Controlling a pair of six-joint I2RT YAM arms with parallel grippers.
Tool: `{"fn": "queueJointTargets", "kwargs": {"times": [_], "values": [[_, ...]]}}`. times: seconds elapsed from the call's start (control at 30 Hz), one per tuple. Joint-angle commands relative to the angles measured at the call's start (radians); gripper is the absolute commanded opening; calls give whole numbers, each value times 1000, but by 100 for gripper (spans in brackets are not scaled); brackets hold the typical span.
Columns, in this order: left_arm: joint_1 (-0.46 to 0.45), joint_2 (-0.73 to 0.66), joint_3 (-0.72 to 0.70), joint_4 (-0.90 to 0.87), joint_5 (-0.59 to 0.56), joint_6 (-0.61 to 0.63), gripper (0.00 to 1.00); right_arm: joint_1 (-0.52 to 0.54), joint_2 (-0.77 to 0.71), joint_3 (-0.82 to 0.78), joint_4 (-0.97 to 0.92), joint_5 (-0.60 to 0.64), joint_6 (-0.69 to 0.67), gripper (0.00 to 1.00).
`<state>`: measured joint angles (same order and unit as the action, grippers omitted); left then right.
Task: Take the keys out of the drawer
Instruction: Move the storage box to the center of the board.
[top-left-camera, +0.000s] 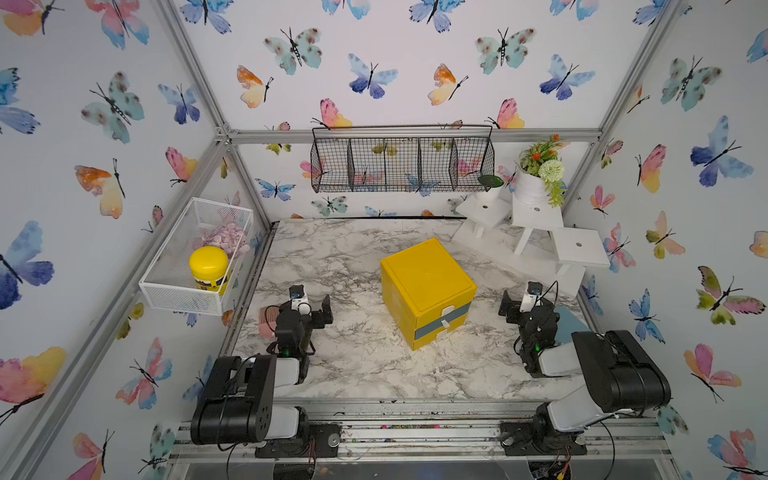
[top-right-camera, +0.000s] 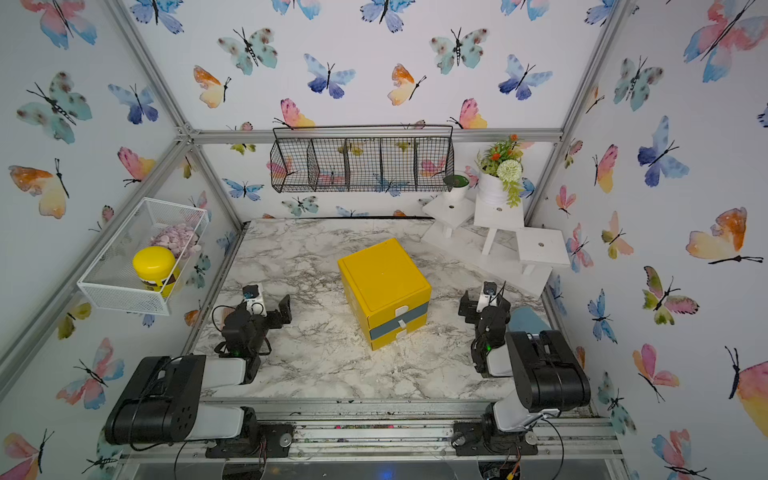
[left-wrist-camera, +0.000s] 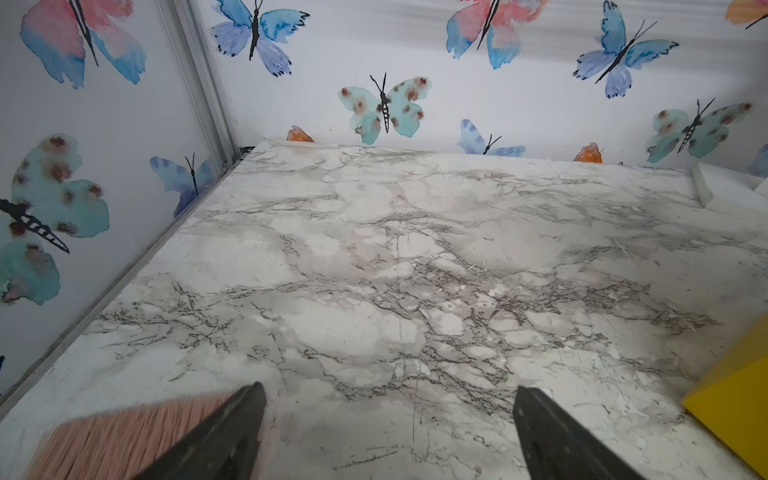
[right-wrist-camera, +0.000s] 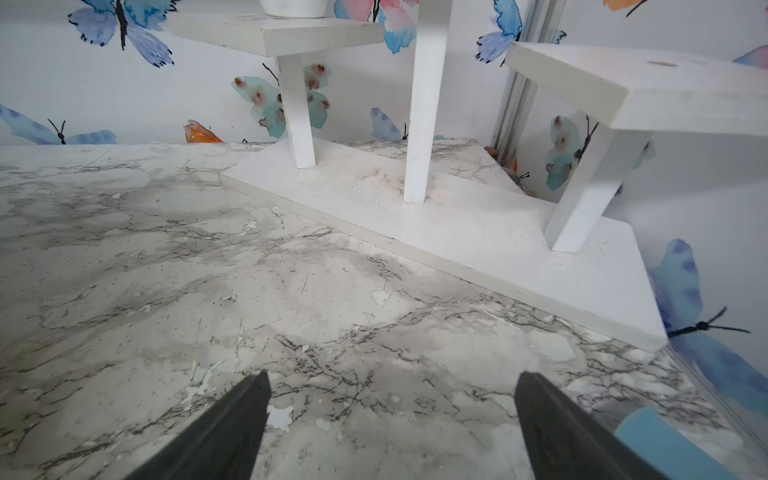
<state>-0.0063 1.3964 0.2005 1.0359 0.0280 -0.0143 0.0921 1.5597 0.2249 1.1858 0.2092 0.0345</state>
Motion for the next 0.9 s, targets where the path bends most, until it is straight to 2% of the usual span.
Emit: {"fn": "queueJointTargets", "kwargs": {"times": [0.0, 0.7, 0.73, 0.77, 0.8, 0.87], "values": [[6, 10, 13, 28, 19, 14, 98, -5, 13, 17, 29, 15, 13, 98], [11, 9, 16, 20, 24, 14, 98, -5, 15, 25, 20, 8, 14, 98], [10, 7, 13, 23, 24, 14, 95, -5, 9, 16, 28, 10, 15, 98], [10, 6, 11, 30, 26, 14, 85, -5, 5, 14, 40, 26, 27, 99], [9, -3, 10, 46, 29, 14, 82, -6, -8, 12, 35, 40, 41, 98], [10, -47, 58, -44, 19, 10, 82, -6, -43, -5, 30, 35, 35, 98]]}}
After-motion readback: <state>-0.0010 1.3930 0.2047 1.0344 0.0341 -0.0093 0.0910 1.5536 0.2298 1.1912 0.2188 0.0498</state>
